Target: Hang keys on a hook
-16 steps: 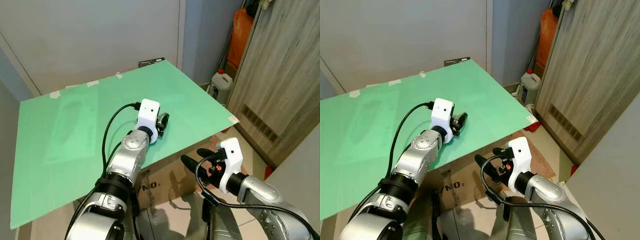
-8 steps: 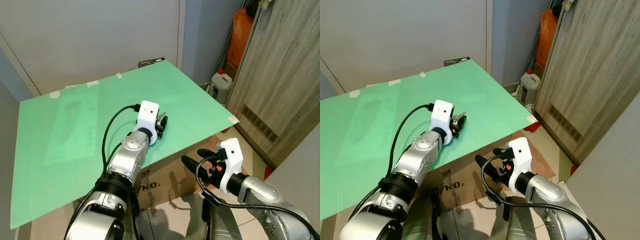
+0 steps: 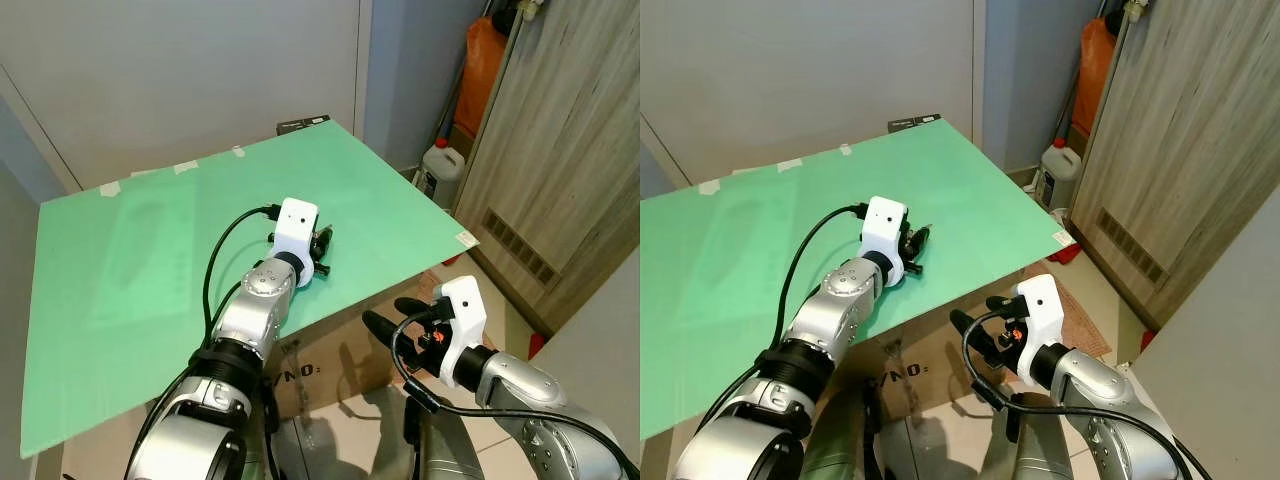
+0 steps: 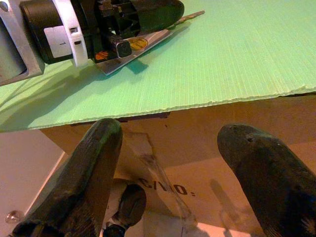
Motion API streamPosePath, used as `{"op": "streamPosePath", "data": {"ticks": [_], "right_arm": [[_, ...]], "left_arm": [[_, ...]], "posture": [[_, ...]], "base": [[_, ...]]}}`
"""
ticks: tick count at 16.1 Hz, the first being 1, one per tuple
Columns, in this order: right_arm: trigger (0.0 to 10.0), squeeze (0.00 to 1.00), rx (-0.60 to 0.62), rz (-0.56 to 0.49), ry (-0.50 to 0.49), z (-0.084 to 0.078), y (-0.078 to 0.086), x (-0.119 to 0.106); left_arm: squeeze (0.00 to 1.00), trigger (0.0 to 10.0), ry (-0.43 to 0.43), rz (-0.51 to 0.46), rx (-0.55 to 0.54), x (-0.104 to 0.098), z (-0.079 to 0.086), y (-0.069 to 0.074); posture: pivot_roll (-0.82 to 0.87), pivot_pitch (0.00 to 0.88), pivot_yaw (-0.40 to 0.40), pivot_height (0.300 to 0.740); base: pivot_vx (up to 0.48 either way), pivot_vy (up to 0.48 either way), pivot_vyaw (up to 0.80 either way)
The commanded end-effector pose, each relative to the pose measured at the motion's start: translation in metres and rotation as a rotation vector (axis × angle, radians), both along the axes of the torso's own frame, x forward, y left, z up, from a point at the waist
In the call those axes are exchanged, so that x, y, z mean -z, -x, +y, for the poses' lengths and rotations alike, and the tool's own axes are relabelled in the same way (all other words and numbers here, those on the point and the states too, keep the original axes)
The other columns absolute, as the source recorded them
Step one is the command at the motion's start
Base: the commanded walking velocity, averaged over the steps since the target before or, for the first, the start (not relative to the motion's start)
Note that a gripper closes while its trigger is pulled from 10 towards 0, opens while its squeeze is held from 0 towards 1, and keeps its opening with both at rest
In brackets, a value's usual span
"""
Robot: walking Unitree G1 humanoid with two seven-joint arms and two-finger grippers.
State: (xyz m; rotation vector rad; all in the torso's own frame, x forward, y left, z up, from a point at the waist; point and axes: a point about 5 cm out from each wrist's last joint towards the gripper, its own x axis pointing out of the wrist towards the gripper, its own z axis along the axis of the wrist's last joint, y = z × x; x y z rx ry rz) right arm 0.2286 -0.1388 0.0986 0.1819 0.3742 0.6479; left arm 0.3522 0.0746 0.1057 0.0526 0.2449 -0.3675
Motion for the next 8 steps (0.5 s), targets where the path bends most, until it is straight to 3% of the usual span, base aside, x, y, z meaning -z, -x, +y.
{"op": "streamPosePath", "data": {"ticks": [1, 5, 8], "right_arm": [[10.0, 0.00, -0.012, -0.001, 0.003, 0.001, 0.002, -0.001], [10.0, 0.00, -0.012, 0.002, 0.005, 0.000, 0.003, -0.001], [10.0, 0.00, -0.012, -0.002, 0.003, 0.002, 0.001, -0.001]], "left_arm": [[0.00, 0.0, 0.013, 0.015, -0.017, -0.002, 0.003, -0.003], [0.00, 0.0, 0.041, 0.035, -0.026, -0.001, 0.005, -0.005], [0.00, 0.0, -0.014, -0.075, 0.050, -0.013, -0.001, -0.005]], "posture": [[-0.18, 0.000, 0.060, 0.574], [-0.18, 0.000, 0.057, 0.574], [-0.18, 0.000, 0.057, 0.574]], "base": [[0.000, 0.000, 0.00], [0.000, 0.000, 0.00], [0.000, 0.000, 0.00]]}}
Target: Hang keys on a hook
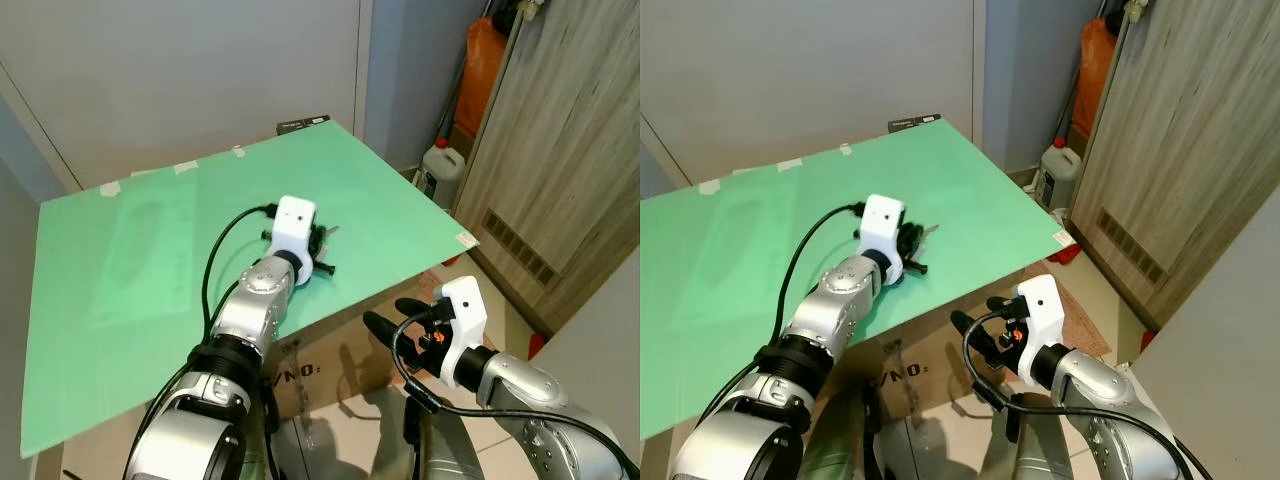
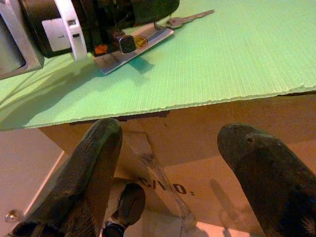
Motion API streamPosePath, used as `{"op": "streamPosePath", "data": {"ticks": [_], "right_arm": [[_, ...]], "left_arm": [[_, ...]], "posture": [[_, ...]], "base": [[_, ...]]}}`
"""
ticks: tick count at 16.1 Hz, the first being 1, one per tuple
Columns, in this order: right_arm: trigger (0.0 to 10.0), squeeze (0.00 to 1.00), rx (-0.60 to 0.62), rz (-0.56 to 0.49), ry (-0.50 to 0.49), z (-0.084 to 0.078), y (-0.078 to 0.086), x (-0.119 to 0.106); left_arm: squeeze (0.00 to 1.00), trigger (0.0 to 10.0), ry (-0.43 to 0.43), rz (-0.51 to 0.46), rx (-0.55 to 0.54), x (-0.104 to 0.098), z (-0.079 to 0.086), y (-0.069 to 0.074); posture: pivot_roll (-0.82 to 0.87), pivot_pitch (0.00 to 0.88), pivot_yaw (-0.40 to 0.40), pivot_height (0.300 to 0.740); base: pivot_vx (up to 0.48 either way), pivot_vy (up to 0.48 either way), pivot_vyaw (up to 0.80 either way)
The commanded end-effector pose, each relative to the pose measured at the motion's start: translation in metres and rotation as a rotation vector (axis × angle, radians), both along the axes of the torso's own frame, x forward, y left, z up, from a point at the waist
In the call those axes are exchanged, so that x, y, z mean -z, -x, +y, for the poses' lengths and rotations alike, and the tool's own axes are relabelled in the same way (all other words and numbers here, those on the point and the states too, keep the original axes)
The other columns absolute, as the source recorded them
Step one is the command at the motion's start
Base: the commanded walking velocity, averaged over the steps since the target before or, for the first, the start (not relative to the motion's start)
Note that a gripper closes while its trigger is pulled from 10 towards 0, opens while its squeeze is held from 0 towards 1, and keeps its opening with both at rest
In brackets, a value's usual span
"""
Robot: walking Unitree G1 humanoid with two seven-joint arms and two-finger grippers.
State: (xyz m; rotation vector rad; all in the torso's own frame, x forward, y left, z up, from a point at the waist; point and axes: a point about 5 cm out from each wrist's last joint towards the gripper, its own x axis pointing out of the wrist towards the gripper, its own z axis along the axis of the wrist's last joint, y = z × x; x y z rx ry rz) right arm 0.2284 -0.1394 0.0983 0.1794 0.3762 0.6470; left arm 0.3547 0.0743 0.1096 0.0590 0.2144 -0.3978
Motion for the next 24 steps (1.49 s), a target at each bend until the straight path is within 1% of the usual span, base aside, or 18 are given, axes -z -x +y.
{"op": "streamPosePath", "data": {"ticks": [1, 7, 9, 11, 13, 15, 17, 18, 21, 22, 23, 24], "right_arm": [[10.0, 0.00, -0.013, -0.004, -0.002, 0.002, 0.001, -0.002], [10.0, 0.00, -0.016, -0.005, -0.011, 0.006, -0.002, 0.000], [10.0, 0.00, -0.015, -0.007, -0.011, 0.006, -0.004, 0.000], [10.0, 0.00, 0.053, -0.048, 0.002, 0.003, -0.015, -0.001], [10.0, 0.00, 0.238, -0.103, 0.011, -0.008, -0.037, -0.005], [10.0, 0.00, 0.336, -0.159, 0.030, -0.013, -0.052, -0.009], [10.0, 0.00, 0.363, -0.186, 0.028, -0.007, -0.060, -0.011], [10.0, 0.00, 0.364, -0.205, 0.036, -0.005, -0.063, -0.012], [10.0, 0.00, 0.365, -0.233, 0.021, 0.004, -0.071, -0.017], [10.0, 0.00, 0.364, -0.251, 0.018, 0.006, -0.072, -0.019], [10.0, 0.00, 0.362, -0.257, -0.044, 0.006, -0.072, -0.022], [10.0, 0.00, 0.358, -0.256, -0.048, 0.006, -0.072, -0.022]], "left_arm": [[0.00, 0.0, -0.016, -0.069, 0.030, -0.012, -0.002, -0.003], [0.00, 0.0, -0.005, -0.119, 0.040, -0.022, 0.003, -0.005], [0.00, 0.0, 0.010, -0.152, 0.036, -0.032, 0.005, -0.006], [0.00, 0.0, -0.005, -0.225, 0.035, -0.047, 0.007, -0.005], [0.00, 0.0, 0.026, -0.274, 0.043, -0.056, 0.011, -0.001], [0.00, 0.0, 0.048, -0.314, 0.071, -0.064, 0.012, 0.004], [0.00, 0.0, 0.077, -0.329, 0.066, -0.067, 0.012, 0.010], [0.00, 0.0, 0.095, -0.327, 0.038, -0.066, 0.015, 0.013], [0.00, 0.0, 0.146, -0.360, -0.039, -0.061, 0.026, 0.027], [0.00, 0.0, 0.150, -0.368, -0.043, -0.062, 0.026, 0.032], [0.00, 0.0, 0.149, -0.369, -0.038, -0.062, 0.021, 0.035], [0.00, 0.0, 0.145, -0.369, -0.035, -0.061, 0.020, 0.036]], "posture": [[-0.18, 0.000, 0.057, 0.574], [-0.17, 0.000, 0.059, 0.574], [-0.16, 0.000, 0.058, 0.574], [-0.14, 0.000, 0.058, 0.574], [-0.13, 0.000, 0.058, 0.574], [-0.09, 0.000, 0.063, 0.574], [-0.08, 0.000, 0.066, 0.574], [-0.08, 0.000, 0.067, 0.574], [-0.07, 0.000, 0.074, 0.574], [-0.06, 0.000, 0.074, 0.574], [-0.06, 0.000, 0.071, 0.574], [-0.06, 0.000, 0.070, 0.579]], "base": [[0.000, 0.000, 0.00], [0.000, 0.000, 0.00], [0.000, 0.000, 0.00], [0.000, 0.000, 0.00], [0.000, 0.000, 0.00], [0.000, 0.000, 0.00], [0.000, 0.000, 0.00], [0.000, 0.000, 0.00], [0.000, 0.000, 0.00], [0.000, 0.000, 0.00], [0.000, 0.000, 0.00], [0.000, 0.000, 0.00]]}}
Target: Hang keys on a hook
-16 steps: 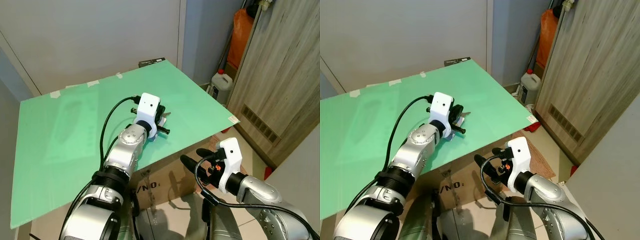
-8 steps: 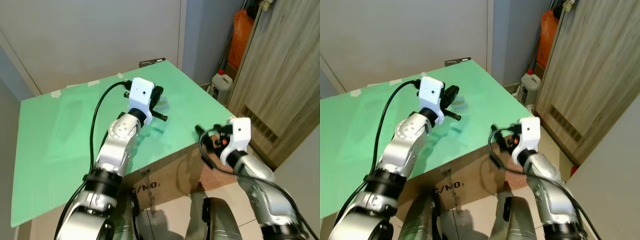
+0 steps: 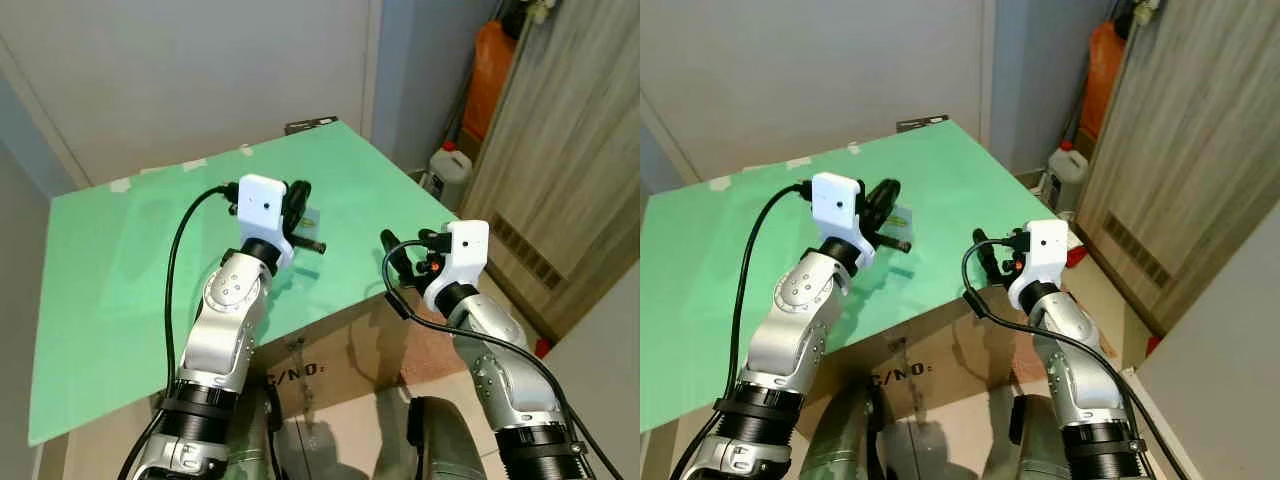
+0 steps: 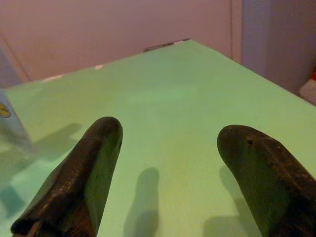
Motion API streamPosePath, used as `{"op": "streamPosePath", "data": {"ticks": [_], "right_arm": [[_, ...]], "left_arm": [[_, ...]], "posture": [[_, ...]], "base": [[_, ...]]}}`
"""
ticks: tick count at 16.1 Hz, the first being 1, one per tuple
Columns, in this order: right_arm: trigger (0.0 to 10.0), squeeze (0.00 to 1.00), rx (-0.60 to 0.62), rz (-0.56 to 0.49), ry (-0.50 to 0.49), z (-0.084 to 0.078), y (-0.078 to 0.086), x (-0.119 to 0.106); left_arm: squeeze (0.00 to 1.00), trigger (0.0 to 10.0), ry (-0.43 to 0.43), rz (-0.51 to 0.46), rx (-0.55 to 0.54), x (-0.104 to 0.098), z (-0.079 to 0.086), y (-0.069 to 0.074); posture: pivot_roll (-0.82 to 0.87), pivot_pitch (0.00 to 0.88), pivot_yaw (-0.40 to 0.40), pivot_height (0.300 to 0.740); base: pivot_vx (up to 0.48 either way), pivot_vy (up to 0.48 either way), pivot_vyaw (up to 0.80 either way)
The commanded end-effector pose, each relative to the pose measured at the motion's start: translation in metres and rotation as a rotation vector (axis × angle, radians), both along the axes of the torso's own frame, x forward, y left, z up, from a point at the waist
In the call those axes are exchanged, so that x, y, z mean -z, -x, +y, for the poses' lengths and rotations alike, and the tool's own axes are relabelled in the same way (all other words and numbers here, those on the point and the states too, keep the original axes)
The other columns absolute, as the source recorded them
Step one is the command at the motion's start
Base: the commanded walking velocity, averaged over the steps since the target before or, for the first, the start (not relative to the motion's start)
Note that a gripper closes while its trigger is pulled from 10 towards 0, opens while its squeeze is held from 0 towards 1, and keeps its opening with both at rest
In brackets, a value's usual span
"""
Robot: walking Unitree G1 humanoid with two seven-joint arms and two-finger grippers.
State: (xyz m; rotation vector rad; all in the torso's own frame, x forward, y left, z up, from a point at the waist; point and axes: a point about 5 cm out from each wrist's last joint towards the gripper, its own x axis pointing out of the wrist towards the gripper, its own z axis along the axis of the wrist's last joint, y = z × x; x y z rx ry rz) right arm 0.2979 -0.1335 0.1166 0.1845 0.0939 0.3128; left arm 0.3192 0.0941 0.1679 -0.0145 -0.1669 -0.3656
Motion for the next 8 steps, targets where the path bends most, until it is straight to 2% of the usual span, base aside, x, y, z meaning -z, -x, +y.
{"op": "streamPosePath", "data": {"ticks": [1, 8], "right_arm": [[10.0, 0.00, -0.004, -0.012, -0.013, 0.000, -0.003, -0.002], [10.0, 0.00, -0.021, 0.002, -0.025, 0.002, -0.002, 0.006]], "left_arm": [[0.00, 0.0, -0.018, -0.007, 0.003, -0.001, -0.002, 0.003], [0.00, 0.0, -0.037, 0.026, 0.034, 0.011, -0.007, 0.012]], "posture": [[-0.05, 0.000, 0.070, 0.594], [-0.06, 0.000, 0.069, 0.664]], "base": [[0.000, 0.000, 0.00], [0.000, 0.000, 0.00]]}}
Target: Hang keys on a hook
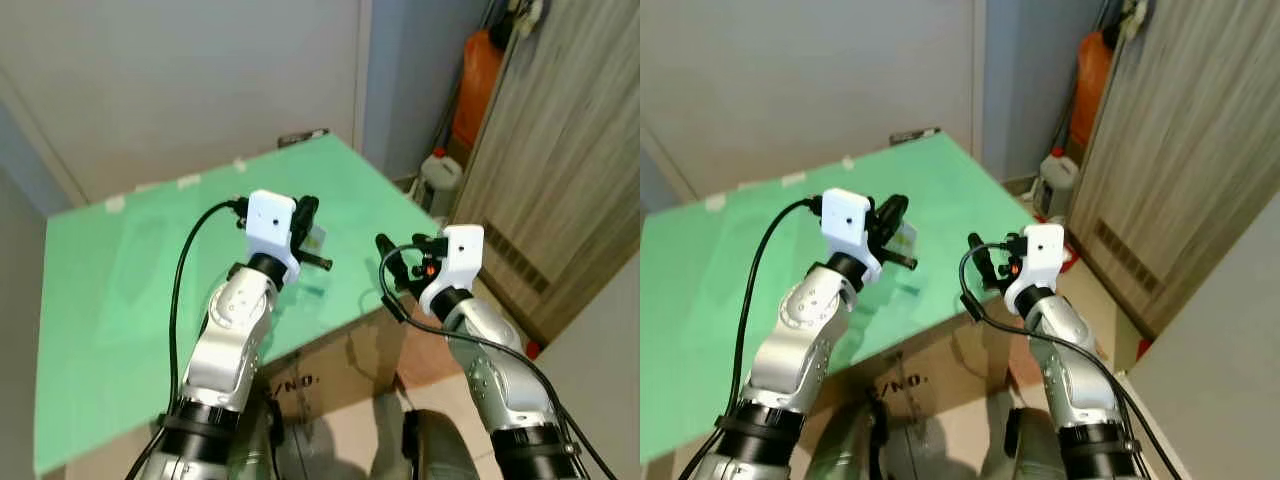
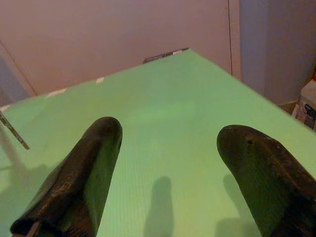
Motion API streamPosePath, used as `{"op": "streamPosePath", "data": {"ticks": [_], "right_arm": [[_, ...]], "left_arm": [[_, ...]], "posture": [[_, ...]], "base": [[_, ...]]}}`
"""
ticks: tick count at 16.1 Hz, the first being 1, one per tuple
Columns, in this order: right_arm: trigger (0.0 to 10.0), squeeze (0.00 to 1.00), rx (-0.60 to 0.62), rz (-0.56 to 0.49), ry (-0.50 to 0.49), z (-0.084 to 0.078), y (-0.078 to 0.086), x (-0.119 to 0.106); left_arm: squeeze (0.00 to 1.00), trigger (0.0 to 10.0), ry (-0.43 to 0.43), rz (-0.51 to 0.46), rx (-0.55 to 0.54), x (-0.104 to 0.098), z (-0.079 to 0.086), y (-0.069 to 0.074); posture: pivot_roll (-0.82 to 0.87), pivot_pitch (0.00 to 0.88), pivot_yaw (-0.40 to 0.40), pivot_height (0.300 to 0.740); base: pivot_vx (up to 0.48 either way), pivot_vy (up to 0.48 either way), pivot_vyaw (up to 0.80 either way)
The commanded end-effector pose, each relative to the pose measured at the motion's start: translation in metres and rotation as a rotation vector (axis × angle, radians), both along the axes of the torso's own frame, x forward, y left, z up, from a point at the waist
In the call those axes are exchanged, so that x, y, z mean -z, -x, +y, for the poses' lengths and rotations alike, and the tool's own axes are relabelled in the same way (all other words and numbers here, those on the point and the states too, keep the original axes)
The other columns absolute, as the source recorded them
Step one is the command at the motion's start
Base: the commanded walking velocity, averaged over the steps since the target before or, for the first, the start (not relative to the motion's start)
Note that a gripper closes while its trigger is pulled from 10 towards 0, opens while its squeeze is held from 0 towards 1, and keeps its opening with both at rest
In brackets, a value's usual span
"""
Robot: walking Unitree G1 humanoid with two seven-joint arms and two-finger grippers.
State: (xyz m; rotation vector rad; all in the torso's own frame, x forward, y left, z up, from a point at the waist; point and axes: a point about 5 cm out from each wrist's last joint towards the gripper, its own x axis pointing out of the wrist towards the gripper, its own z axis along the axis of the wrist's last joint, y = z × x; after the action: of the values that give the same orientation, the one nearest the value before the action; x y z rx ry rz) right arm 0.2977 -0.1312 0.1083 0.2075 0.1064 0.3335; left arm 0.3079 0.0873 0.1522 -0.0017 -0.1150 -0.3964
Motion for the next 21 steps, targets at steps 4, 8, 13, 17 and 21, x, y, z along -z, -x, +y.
{"op": "streamPosePath", "data": {"ticks": [4, 8, 13, 17, 21], "right_arm": [[10.0, 0.00, -0.002, -0.005, -0.003, 0.001, -0.002, 0.002], [10.0, 0.00, -0.004, 0.007, 0.009, -0.002, 0.000, 0.007], [10.0, 0.00, 0.015, 0.007, 0.012, -0.006, -0.002, 0.008], [10.0, 0.00, 0.037, 0.012, 0.027, -0.010, -0.005, 0.009], [10.0, 0.00, 0.024, 0.003, 0.054, -0.009, -0.004, 0.012]], "left_arm": [[0.00, 0.0, -0.016, -0.006, 0.016, 0.002, 0.000, 0.002], [0.00, 0.0, -0.005, -0.016, 0.040, 0.001, -0.004, 0.003], [0.00, 0.0, -0.005, -0.027, 0.069, -0.001, -0.008, 0.004], [0.00, 0.0, -0.013, -0.040, 0.101, -0.002, -0.011, 0.004], [0.00, 0.0, -0.021, -0.044, 0.144, -0.001, -0.014, 0.007]], "posture": [[-0.07, 0.000, 0.076, 0.699], [-0.08, 0.000, 0.079, 0.734], [-0.09, 0.000, 0.088, 0.740], [-0.09, 0.000, 0.092, 0.740], [-0.09, 0.000, 0.096, 0.740]], "base": [[0.000, 0.000, 0.00], [0.000, 0.000, 0.00], [0.000, 0.000, 0.00], [0.000, 0.000, 0.00], [0.000, 0.000, 0.00]]}}
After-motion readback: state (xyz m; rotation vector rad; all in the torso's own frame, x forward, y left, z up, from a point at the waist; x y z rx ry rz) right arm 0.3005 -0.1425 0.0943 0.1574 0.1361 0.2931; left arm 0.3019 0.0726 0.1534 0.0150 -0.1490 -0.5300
